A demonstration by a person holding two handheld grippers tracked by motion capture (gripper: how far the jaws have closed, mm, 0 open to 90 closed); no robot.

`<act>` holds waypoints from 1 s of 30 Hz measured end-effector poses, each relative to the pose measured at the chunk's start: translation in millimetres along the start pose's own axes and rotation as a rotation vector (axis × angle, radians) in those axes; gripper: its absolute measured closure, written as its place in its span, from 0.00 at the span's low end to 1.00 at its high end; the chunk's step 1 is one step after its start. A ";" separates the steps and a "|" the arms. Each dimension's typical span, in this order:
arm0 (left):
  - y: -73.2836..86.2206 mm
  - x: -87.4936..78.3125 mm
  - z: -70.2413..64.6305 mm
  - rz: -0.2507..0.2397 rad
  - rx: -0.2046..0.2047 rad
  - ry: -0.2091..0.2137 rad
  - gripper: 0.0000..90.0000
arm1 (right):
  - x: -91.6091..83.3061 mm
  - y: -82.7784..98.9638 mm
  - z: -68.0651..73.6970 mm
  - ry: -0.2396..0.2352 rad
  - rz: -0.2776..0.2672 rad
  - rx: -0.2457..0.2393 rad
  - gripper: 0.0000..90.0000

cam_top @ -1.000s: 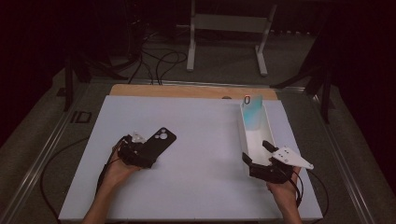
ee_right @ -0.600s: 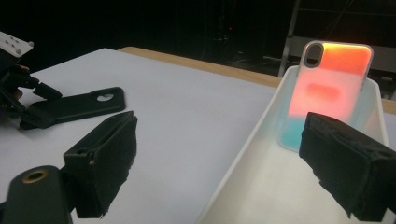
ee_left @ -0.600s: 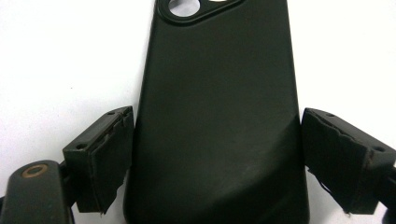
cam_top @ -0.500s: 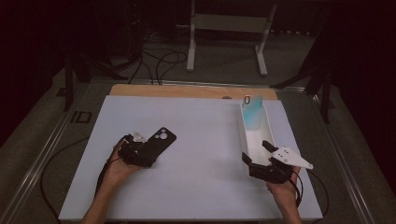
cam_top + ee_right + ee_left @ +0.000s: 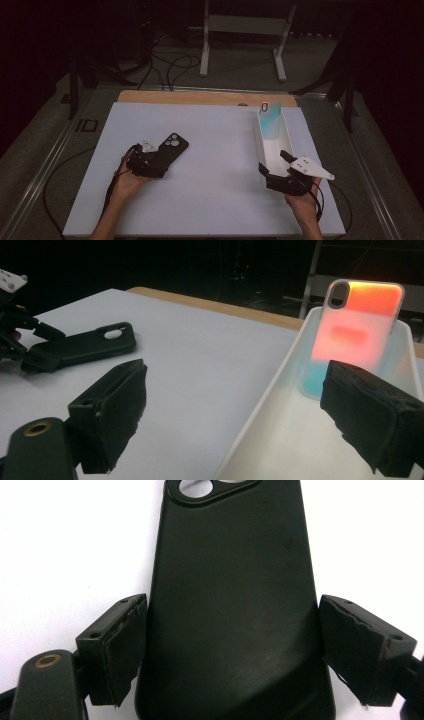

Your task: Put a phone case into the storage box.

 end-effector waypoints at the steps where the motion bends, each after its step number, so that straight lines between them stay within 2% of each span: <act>1: -1.0 -1.8 -0.6 -0.010 0.001 -0.006 0.18 | 0.5 -0.2 0.5 -0.002 0.002 0.003 0.12; 11: -17.9 -29.6 -15.8 -0.153 0.012 -0.001 0.18 | 7.6 -5.4 8.1 -0.020 0.041 0.017 0.12; 12: -17.9 -29.6 -15.8 -0.153 0.012 -0.001 0.18 | 8.8 -6.7 10.4 -0.028 0.046 0.016 0.13; 13: -21.9 -36.7 -20.5 -0.183 0.023 -0.002 0.18 | 10.4 -7.9 13.1 -0.035 0.051 0.015 0.13; 15: -26.7 -44.4 -25.3 -0.214 0.038 -0.005 0.18 | 13.3 -10.7 18.8 -0.056 0.058 0.017 0.13; 16: -26.7 -44.4 -25.3 -0.214 0.038 -0.005 0.18 | 13.3 -10.7 18.8 -0.056 0.058 0.017 0.13; 17: -31.5 -52.0 -30.1 -0.239 0.054 0.004 0.18 | 15.9 -14.1 24.8 -0.085 0.062 0.033 0.13; 20: -39.6 -62.0 -39.0 -0.275 0.086 0.020 0.18 | 20.0 -19.8 32.1 -0.113 0.065 0.042 0.13; 26: -55.5 -73.2 -58.6 -0.324 0.149 0.038 0.18 | 30.4 -28.2 45.6 -0.157 0.085 0.055 0.13; 30: -62.4 -76.8 -70.7 -0.350 0.175 0.054 0.18 | 36.4 -32.7 54.6 -0.178 0.098 0.050 0.13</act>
Point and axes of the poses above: each handheld gripper's, and its own axes: x roughly forward along the jaws, y roughly out of its underside, z roughly to its left, the point moved 8 cm from there along x, roughly forward along the jaws, and after that the axes turned 6 degrees about x, right-handed, at the moved point
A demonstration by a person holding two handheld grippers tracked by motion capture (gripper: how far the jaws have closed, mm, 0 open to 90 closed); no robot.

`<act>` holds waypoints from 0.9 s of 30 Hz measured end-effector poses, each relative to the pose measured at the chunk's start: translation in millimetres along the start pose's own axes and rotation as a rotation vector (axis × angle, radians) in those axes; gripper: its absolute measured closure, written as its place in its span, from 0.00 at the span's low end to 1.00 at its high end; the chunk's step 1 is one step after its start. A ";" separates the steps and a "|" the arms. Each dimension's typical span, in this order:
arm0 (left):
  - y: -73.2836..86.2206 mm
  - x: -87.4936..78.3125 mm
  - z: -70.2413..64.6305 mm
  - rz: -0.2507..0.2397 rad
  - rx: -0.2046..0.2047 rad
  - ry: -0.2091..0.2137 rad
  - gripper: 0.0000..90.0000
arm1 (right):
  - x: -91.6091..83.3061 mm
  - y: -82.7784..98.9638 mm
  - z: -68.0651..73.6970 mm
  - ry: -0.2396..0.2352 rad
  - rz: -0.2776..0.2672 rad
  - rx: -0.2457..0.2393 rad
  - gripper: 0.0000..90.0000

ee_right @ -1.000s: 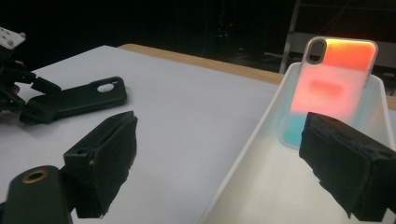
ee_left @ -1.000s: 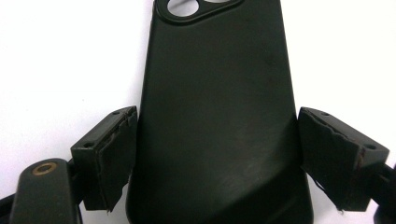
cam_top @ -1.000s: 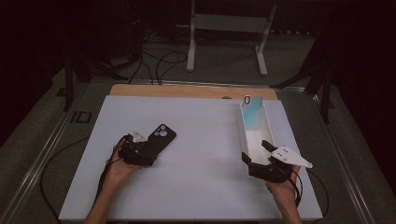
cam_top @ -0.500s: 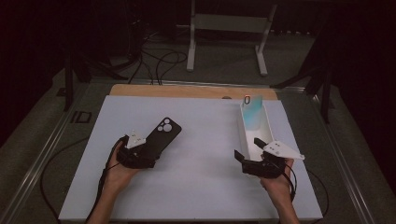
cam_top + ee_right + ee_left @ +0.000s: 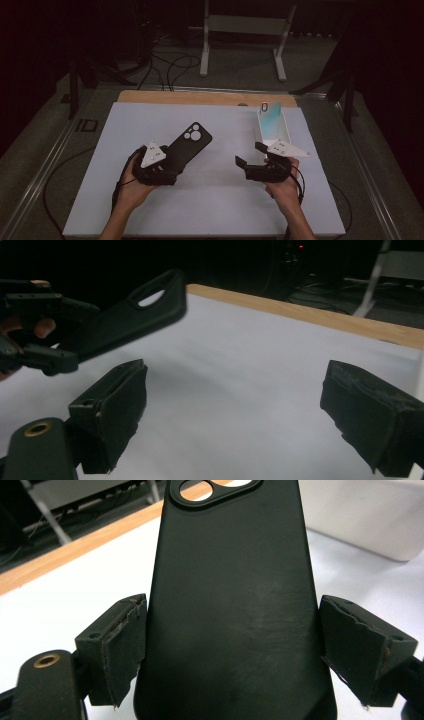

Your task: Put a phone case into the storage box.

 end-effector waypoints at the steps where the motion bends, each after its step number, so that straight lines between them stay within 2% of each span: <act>1: -2.1 -0.3 -2.2 -0.007 0.006 0.002 0.18 | 1.4 -1.5 1.8 -0.005 0.000 0.000 0.13; 7: -11.9 -3.4 -14.4 -0.049 0.034 0.020 0.18 | 8.0 -9.7 12.9 -0.041 -0.002 -0.006 0.13; 15: -19.1 -4.5 -25.4 -0.074 0.069 0.042 0.18 | 17.6 -14.9 25.8 -0.090 0.011 0.010 0.13; 27: -28.6 -4.3 -39.5 -0.123 0.075 0.084 0.17 | 30.8 -19.1 45.6 -0.183 0.044 0.051 0.17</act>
Point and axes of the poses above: each handheld gripper's, and its own axes: x roughly forward along the jaws, y roughly out of its underside, z roughly to its left, the point moved 8 cm from there along x, roughly forward along the jaws, and after that the axes turned 6 degrees about x, right-handed, at the moved point
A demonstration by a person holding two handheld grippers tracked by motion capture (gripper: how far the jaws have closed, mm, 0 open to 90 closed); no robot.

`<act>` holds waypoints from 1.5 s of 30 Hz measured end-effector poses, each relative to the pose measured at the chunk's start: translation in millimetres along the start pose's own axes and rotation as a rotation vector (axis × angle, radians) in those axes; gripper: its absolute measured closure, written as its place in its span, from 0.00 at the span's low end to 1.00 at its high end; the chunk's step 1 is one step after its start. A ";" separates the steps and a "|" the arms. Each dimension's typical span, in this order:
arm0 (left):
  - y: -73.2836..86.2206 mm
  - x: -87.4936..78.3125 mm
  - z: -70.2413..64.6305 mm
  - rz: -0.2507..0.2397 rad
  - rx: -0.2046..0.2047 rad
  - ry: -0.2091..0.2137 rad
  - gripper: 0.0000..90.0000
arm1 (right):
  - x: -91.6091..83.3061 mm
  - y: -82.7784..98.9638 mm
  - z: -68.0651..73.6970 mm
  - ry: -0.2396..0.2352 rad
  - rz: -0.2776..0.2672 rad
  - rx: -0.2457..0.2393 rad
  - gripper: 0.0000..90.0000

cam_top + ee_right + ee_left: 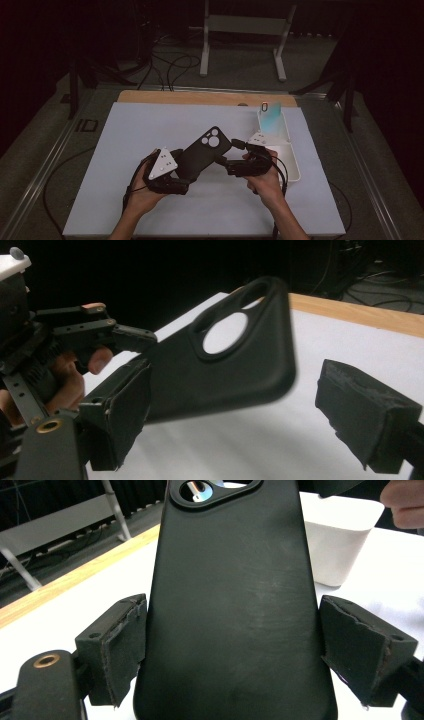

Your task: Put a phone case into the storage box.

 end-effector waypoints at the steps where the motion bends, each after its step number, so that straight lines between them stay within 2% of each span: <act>1: -0.2 0.5 -0.6 0.000 0.000 0.004 0.17 | 1.1 -0.5 1.2 -0.006 0.000 0.002 0.18; 4: -0.5 1.1 -1.6 -0.004 0.002 0.007 0.17 | 2.3 -1.2 3.8 -0.021 0.004 0.014 0.19; 7: -1.6 3.1 -3.9 -0.011 0.003 0.017 0.17 | 4.0 -2.2 6.2 -0.035 0.014 0.021 0.27; 10: -1.4 4.0 -3.7 -0.013 -0.004 0.018 0.17 | 4.7 -2.7 6.4 -0.024 0.013 0.023 0.32; 13: -0.6 4.4 -3.8 -0.015 -0.007 0.017 0.17 | 3.6 -4.0 4.9 -0.041 0.006 0.057 0.38; 16: -0.8 5.1 -4.0 -0.016 -0.003 0.009 0.17 | 4.8 -2.8 4.4 -0.047 0.016 0.075 0.40; 18: -2.5 5.9 -4.4 -0.026 -0.012 0.012 0.17 | 6.6 -1.3 6.3 -0.066 0.027 0.091 0.45; 19: -2.7 6.8 -4.6 -0.021 -0.011 0.005 0.17 | 7.9 -0.5 8.6 -0.080 0.031 0.091 0.48; 24: -1.9 10.2 -6.2 -0.002 0.003 -0.013 0.17 | 15.4 2.2 13.7 -0.073 0.051 0.082 0.60; 29: 0.5 12.1 -6.3 0.014 0.010 -0.022 0.18 | 18.5 0.4 17.8 -0.115 0.037 0.123 0.74; 35: 2.0 13.6 -8.5 0.025 0.017 -0.020 0.18 | 22.3 0.7 26.8 -0.164 0.052 0.114 0.88; 38: 3.7 15.7 -9.1 0.049 0.028 -0.034 0.16 | 22.7 0.0 33.9 -0.215 0.049 0.138 0.95; 39: 4.7 16.3 -8.9 0.052 0.035 -0.043 0.16 | 23.3 1.1 35.3 -0.210 0.054 0.122 0.95; 42: 6.3 16.9 -8.9 0.046 0.003 -0.026 0.15 | 24.4 2.4 37.6 -0.201 0.062 0.092 0.95; 45: 6.8 16.3 -7.2 0.043 -0.026 -0.003 0.10 | 24.9 2.6 37.4 -0.205 0.068 0.089 0.96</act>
Point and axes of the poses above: each handheld gripper's, and its own axes: x roughly forward along the jaws, y roughly out of its underside, z roughly to its left, the point moved 8 cm from there along x, roughly forward along the jaws, and after that the axes turned 6 degrees about x, right-handed, at the moved point
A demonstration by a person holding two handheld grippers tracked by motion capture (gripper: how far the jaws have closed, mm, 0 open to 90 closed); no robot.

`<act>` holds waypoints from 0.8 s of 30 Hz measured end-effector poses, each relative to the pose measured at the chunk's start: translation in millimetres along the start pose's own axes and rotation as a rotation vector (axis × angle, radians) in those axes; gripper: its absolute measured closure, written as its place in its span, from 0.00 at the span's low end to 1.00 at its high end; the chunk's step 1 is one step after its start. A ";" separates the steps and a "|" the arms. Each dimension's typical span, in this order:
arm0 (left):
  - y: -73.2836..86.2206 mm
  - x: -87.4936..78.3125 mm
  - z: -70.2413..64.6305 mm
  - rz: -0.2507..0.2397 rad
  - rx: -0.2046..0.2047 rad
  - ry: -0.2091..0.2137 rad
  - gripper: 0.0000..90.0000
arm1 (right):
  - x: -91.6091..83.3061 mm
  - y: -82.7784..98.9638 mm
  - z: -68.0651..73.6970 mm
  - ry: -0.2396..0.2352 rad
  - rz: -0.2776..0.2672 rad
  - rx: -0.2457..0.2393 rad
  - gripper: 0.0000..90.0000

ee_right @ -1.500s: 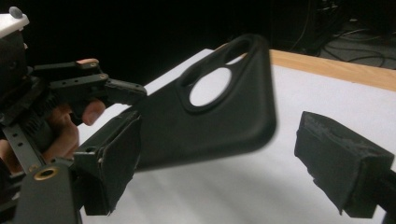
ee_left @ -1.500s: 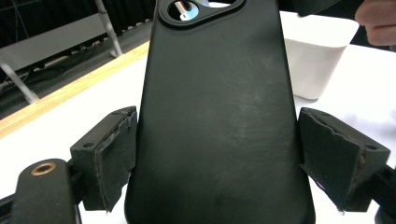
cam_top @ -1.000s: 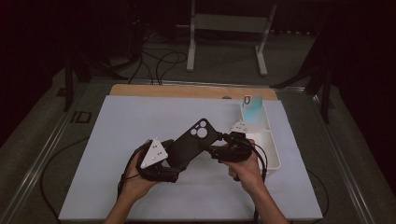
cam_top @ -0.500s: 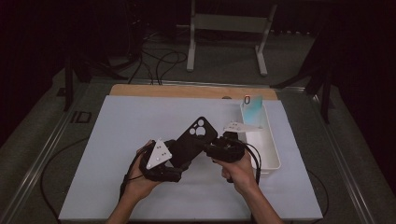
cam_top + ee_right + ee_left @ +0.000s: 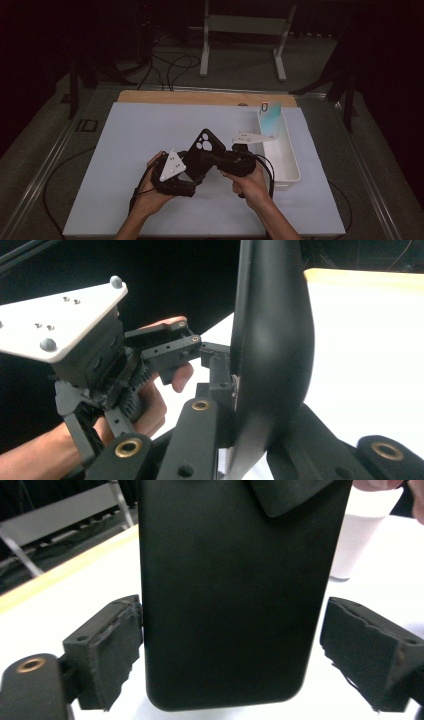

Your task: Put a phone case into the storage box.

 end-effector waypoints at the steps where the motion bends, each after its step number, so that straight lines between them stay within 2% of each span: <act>1: 0.2 -0.2 0.7 0.002 -0.004 0.009 0.08 | -0.1 -0.1 0.1 0.001 0.002 -0.004 0.95; 4: 2.6 0.7 1.4 0.022 -0.039 0.058 0.02 | -0.3 -0.2 1.0 0.003 0.006 -0.020 0.95; 7: 5.4 1.8 2.5 0.034 -0.052 0.063 0.02 | -0.9 -0.1 2.9 0.001 0.009 -0.034 0.95; 11: 6.5 1.9 1.2 0.035 -0.066 0.090 0.02 | -2.1 1.3 5.0 -0.002 0.020 -0.050 0.95; 16: 7.3 2.0 -0.5 0.035 -0.079 0.136 0.02 | -2.9 4.9 11.9 -0.025 0.043 -0.112 0.95; 20: 8.9 2.4 -5.0 0.037 -0.080 0.179 0.05 | -3.4 7.1 16.9 -0.045 0.059 -0.143 0.95; 24: 9.5 1.7 -6.7 0.032 -0.077 0.202 0.11 | -4.2 7.7 18.1 -0.059 0.062 -0.150 0.95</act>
Point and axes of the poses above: each handheld gripper's, and its own axes: x roughly forward along the jaws, y roughly out of its underside, z roughly to its left, the point moved 8 cm from there along x, roughly forward along the jaws, and after that the axes turned 6 degrees about x, right-handed, at the moved point
